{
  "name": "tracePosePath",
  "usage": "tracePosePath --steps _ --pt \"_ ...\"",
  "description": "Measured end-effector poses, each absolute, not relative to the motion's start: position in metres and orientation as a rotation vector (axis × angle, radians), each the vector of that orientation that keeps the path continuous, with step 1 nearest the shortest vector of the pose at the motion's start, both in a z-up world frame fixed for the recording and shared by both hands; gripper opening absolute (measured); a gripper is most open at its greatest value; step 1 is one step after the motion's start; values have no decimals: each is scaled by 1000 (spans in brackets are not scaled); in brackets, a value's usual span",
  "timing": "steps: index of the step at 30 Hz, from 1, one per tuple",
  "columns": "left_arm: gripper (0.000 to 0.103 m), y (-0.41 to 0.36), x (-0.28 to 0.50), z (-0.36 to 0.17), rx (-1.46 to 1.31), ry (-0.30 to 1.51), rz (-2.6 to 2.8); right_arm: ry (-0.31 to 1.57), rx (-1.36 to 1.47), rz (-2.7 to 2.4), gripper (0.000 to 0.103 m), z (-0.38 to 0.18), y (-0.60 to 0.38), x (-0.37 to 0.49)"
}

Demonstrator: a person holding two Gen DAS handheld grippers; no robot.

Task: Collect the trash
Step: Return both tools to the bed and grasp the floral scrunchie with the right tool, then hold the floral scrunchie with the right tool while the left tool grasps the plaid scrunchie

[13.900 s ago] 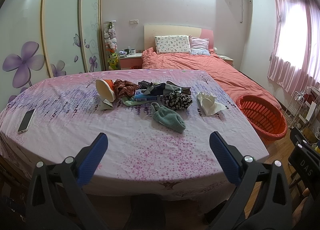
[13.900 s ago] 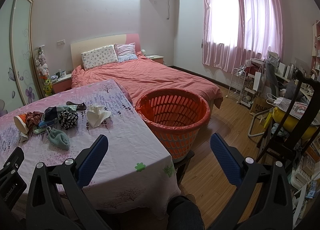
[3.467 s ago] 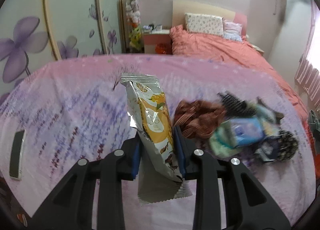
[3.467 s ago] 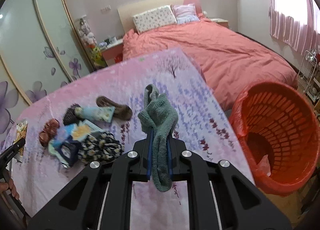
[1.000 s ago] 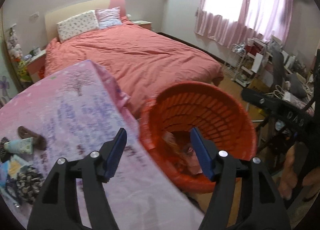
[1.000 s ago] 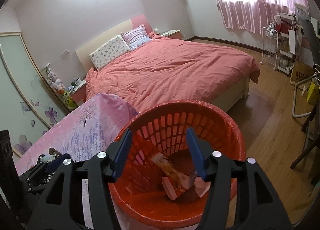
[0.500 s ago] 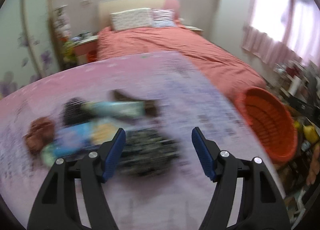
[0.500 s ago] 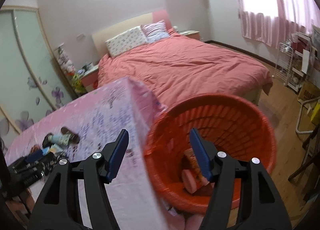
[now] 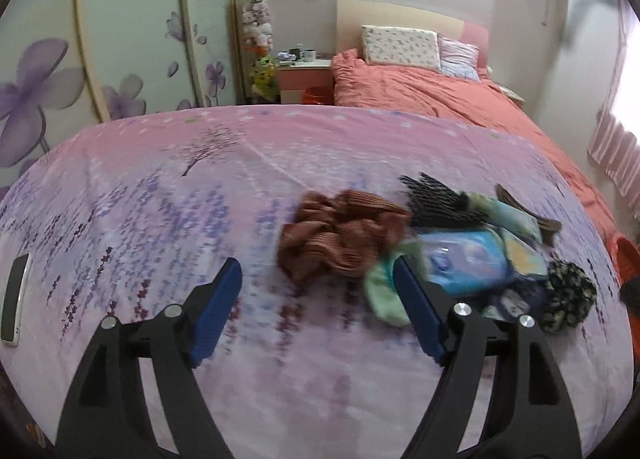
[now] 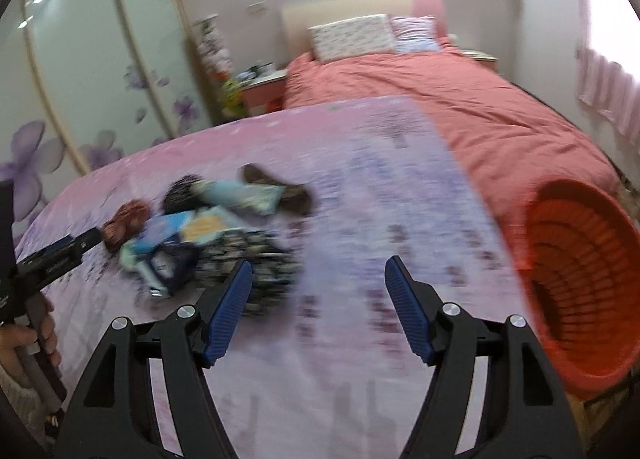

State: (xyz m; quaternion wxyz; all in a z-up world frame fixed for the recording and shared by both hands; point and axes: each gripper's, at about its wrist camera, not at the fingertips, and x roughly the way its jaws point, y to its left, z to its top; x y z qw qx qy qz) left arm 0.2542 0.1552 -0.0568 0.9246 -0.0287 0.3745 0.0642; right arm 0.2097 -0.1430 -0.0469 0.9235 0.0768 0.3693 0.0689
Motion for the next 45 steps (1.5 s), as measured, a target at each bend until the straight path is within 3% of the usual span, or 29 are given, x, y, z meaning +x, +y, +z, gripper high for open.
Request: tracePosePath --steps 7,8,9,10,12,15,31,45 --pt "80 179 271 -66 -124 789 102 840 111 173 68 -73 -99 236" --pt "80 179 273 -68 -130 795 94 857 106 172 63 -77 -98 239" --pt "80 179 277 -70 -137 802 85 876 107 175 50 -82 -98 243" --pt "80 177 281 -72 -142 808 78 902 114 185 48 -88 -96 246" --pt "80 173 288 -76 -141 820 77 883 81 178 26 -87 -94 242" --pt "81 170 297 -82 -153 836 72 876 33 162 18 -86 -94 238" --pt "76 153 320 -102 -81 921 131 879 73 -89 19 -86 -146 251" --pt "85 154 327 -106 -74 937 168 881 136 -67 22 -89 -162 250"
